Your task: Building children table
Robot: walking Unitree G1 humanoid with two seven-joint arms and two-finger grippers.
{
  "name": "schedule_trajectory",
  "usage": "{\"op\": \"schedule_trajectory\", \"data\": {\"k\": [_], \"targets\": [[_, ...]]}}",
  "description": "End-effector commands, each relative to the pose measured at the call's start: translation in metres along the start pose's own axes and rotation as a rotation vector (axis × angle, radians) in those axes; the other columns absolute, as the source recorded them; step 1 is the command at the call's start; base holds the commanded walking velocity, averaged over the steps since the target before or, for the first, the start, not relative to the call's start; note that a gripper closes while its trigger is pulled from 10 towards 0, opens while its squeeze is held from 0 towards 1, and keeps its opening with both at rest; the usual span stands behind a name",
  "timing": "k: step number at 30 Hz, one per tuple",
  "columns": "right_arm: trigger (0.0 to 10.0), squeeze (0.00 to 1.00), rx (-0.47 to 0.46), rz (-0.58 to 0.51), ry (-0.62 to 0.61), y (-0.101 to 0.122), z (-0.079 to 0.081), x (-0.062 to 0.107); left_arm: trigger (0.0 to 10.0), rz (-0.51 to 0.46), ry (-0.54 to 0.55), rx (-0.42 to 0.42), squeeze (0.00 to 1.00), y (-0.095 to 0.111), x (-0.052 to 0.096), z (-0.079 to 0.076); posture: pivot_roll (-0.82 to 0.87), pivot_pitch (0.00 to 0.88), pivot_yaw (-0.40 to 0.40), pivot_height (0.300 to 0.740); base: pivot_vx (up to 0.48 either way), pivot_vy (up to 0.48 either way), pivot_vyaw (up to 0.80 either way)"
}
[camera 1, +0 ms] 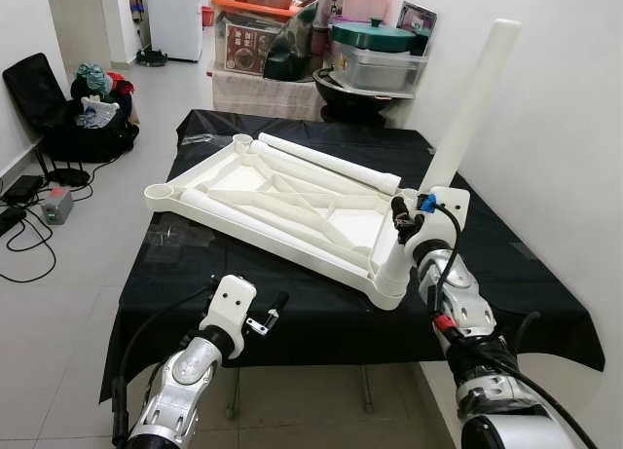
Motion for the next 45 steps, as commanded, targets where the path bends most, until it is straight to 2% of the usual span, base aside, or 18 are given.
{"op": "schedule_trajectory", "data": {"k": [1,45], "targets": [[10.0,0.00,-0.010,0.210,-0.072,-0.0618,-0.0237,0.0146,10.0,0.015,-0.016,-0.005,0.00,-0.0032,-0.0002,-0.0047,0.07,0.000,-0.137,0.740,0.000,0.000,0.00],[10.0,0.00,-0.064,0.249,-0.080,-0.0693,-0.0285,0.0136,10.0,0.018,-0.020,-0.007,0.00,-0.0045,-0.0004,-0.0039,0.06,0.000,-0.132,0.740,0.000,0.000,0.00]]}}
Point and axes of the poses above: a point about 5 cm out from each wrist's last joint towards the gripper, its own x axis pointing back from the gripper into the wrist, its own y axis along the axis of the wrist's last joint, z = x × y, the point moved 6 cm from there along -x, pointing out of the wrist towards the gripper, and after that the axes turned 6 degrees about -x, right-handed, at the moved point
